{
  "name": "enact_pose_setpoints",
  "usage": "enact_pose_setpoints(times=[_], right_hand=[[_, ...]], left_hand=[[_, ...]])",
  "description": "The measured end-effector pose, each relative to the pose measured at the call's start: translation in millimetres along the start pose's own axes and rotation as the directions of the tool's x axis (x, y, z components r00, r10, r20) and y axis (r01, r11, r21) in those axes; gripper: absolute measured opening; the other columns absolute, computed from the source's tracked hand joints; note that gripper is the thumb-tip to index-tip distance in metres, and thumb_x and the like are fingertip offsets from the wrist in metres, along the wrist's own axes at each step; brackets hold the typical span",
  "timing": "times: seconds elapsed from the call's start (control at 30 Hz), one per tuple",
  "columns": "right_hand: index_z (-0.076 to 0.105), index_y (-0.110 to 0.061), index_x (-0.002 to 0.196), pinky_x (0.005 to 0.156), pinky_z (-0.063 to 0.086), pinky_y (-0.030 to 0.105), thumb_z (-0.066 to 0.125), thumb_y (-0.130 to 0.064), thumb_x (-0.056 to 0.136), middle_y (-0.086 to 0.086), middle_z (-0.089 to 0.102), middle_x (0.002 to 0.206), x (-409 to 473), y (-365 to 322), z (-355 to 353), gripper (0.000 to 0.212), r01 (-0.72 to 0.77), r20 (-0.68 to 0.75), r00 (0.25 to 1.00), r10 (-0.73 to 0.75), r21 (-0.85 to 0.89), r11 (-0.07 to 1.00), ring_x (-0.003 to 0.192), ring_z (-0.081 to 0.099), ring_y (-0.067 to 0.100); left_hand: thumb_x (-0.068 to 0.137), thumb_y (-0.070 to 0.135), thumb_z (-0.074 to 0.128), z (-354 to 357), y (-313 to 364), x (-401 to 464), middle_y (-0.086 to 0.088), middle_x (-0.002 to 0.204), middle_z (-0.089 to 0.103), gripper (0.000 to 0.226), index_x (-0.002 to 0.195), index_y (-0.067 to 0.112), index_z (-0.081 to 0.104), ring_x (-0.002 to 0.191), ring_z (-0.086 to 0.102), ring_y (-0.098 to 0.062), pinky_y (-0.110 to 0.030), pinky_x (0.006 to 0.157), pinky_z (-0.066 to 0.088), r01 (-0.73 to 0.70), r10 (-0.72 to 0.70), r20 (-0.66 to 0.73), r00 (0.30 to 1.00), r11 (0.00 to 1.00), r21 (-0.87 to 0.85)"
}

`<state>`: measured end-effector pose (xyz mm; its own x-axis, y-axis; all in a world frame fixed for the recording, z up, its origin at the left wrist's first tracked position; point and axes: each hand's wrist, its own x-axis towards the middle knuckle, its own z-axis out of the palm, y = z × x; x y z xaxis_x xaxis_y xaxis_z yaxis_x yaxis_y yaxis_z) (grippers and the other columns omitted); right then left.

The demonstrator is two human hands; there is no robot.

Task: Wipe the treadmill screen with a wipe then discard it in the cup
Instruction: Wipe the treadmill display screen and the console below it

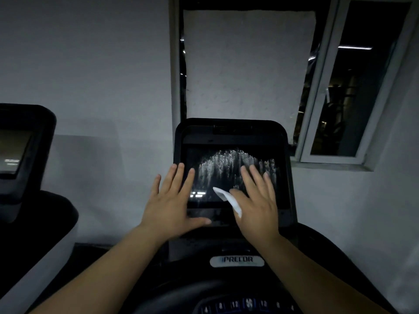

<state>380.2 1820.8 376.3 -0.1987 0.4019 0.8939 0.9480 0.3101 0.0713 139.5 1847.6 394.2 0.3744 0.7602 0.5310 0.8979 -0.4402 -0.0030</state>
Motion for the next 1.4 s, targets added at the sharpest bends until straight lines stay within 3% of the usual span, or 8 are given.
enact_pose_setpoints(times=[0.3,0.5,0.77,0.87,0.97,1.03,1.17,1.4], right_hand=[[0.075,-0.016,0.097,0.126,0.026,0.058,0.031,-0.045,0.114,0.018,0.054,0.153,58,-1,130,0.056,-0.029,0.007,1.000,0.029,0.015,0.999,0.149,0.042,0.037],[0.075,-0.013,0.102,0.127,0.021,0.058,0.079,-0.021,0.093,0.017,0.051,0.156,56,30,185,0.012,-0.028,0.091,0.995,0.032,-0.050,0.998,0.153,0.035,0.036],[0.075,-0.010,0.100,0.107,0.045,0.056,0.056,-0.036,0.107,0.003,0.074,0.097,76,76,225,0.033,-0.107,-0.112,0.988,0.106,0.004,0.994,0.116,0.062,0.028],[0.075,-0.009,0.097,0.102,0.045,0.048,0.040,-0.045,0.112,0.004,0.075,0.093,100,87,237,0.053,-0.090,-0.186,0.978,0.092,0.019,0.996,0.110,0.059,0.026],[0.077,-0.012,0.098,0.097,0.044,0.047,0.058,-0.039,0.108,0.002,0.075,0.096,125,98,260,0.034,-0.034,-0.229,0.973,0.028,-0.022,0.999,0.112,0.056,0.026],[0.077,-0.015,0.098,0.095,0.044,0.046,0.081,-0.025,0.092,-0.001,0.076,0.100,133,104,279,0.012,-0.013,-0.164,0.987,0.000,-0.076,0.997,0.112,0.055,0.025],[0.075,-0.010,0.106,0.091,0.038,0.041,0.076,-0.012,0.067,0.007,0.073,0.122,118,102,293,0.039,0.173,0.109,0.981,-0.160,-0.124,0.977,0.110,0.055,0.028],[0.065,-0.012,0.137,0.115,0.037,0.051,0.049,-0.059,0.101,0.012,0.057,0.151,95,89,274,0.061,0.147,0.302,0.947,-0.111,-0.098,0.984,0.138,0.052,0.032]], left_hand=[[0.070,0.101,0.035,84,-82,81,-0.007,0.174,-0.014,0.131,0.166,0.024,-0.008,0.160,-0.019,-0.022,-0.057,0.129,0.004,-0.045,0.046,0.028,0.999,0.999,-0.026],[0.070,0.102,0.032,124,-103,113,-0.007,0.174,-0.014,0.130,0.166,0.024,-0.011,0.159,-0.022,-0.021,-0.056,0.129,0.001,-0.060,0.062,0.049,0.997,0.998,-0.036],[0.087,0.093,0.030,163,-112,135,-0.009,0.176,0.000,0.114,0.167,0.017,0.004,0.162,-0.007,-0.021,-0.055,0.129,0.012,-0.033,0.034,0.009,0.999,0.997,-0.071],[0.096,0.083,0.026,173,-114,137,-0.009,0.175,0.002,0.101,0.167,0.015,0.006,0.162,-0.004,-0.021,-0.054,0.129,0.016,-0.026,0.026,0.011,1.000,0.998,-0.058],[0.100,0.079,0.020,180,-119,142,-0.009,0.175,0.002,0.094,0.167,0.014,0.005,0.162,-0.003,-0.021,-0.052,0.129,0.017,-0.039,0.040,0.027,0.999,0.999,-0.029],[0.101,0.077,0.016,183,-122,146,-0.009,0.175,0.001,0.092,0.167,0.013,0.004,0.162,-0.004,-0.020,-0.051,0.129,0.017,-0.046,0.046,0.039,0.998,0.999,-0.013],[0.103,0.074,0.019,186,-125,148,-0.007,0.175,0.002,0.090,0.166,0.012,0.005,0.162,-0.004,-0.019,-0.052,0.128,0.019,-0.057,0.057,0.052,0.997,0.998,0.007],[0.103,0.074,0.021,190,-126,148,-0.008,0.175,0.006,0.090,0.166,0.011,0.008,0.162,-0.002,-0.019,-0.050,0.129,0.019,-0.071,0.071,0.037,0.997,0.997,-0.002]])
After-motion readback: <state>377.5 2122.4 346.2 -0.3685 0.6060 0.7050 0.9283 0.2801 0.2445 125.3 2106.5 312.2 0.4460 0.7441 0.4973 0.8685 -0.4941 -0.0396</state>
